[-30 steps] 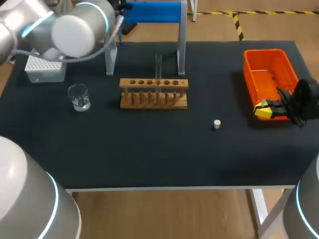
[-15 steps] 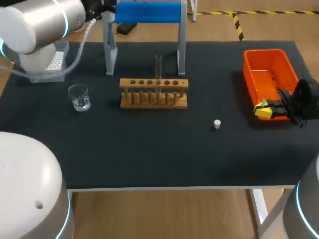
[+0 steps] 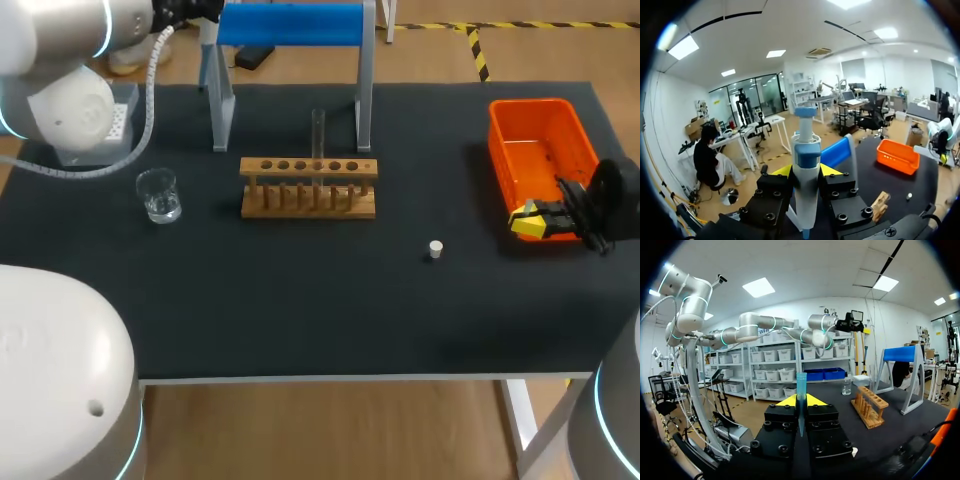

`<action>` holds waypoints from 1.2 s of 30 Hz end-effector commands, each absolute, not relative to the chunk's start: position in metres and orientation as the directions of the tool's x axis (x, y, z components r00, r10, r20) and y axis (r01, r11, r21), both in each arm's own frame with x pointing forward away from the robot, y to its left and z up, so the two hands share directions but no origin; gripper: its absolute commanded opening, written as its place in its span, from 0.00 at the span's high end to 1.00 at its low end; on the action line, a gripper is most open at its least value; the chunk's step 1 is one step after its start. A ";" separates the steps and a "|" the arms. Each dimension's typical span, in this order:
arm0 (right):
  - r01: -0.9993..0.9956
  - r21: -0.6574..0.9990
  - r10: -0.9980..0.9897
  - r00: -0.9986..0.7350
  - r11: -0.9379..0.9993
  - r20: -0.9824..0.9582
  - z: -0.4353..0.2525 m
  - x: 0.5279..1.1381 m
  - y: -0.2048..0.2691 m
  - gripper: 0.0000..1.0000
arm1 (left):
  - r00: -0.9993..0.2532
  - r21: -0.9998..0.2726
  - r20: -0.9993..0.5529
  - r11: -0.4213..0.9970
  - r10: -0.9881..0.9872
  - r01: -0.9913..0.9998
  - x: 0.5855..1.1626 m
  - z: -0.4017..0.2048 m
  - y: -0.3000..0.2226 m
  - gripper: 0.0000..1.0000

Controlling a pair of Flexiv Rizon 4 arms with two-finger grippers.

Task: Invert the test tube, pick up the pipette, mount the tip to pipette, aspirate from beaker and dispense into the tube, eject the tip, return the pipette, and cap with the stopper.

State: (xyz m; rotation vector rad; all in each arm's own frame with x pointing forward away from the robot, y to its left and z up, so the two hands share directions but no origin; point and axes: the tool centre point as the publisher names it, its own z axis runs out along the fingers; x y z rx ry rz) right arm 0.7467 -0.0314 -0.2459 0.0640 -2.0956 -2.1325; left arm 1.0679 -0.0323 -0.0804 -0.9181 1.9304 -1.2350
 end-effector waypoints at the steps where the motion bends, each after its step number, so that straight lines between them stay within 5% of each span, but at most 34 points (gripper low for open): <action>1: 0.077 0.997 -0.137 -0.988 -0.011 0.075 -0.246 0.746 -0.032 1.00 | -0.764 -0.929 -0.044 0.307 -0.644 -0.205 1.069 -0.080 -0.029 1.00; 7: 0.077 0.997 -0.137 -0.988 -0.011 0.075 -0.246 0.746 -0.032 1.00 | -0.764 -0.929 -0.044 0.307 -0.644 -0.205 1.069 -0.080 -0.029 1.00; 25: 0.077 0.997 -0.137 -0.988 -0.011 0.075 -0.246 0.746 -0.032 1.00 | -0.972 -0.967 -0.008 0.248 -0.234 -0.052 0.956 -0.046 -0.034 1.00; 36: 0.077 0.997 -0.137 -0.988 -0.011 0.075 -0.246 0.746 -0.032 1.00 | -0.994 -0.960 -0.058 0.280 -0.094 0.030 0.948 -0.041 -0.037 1.00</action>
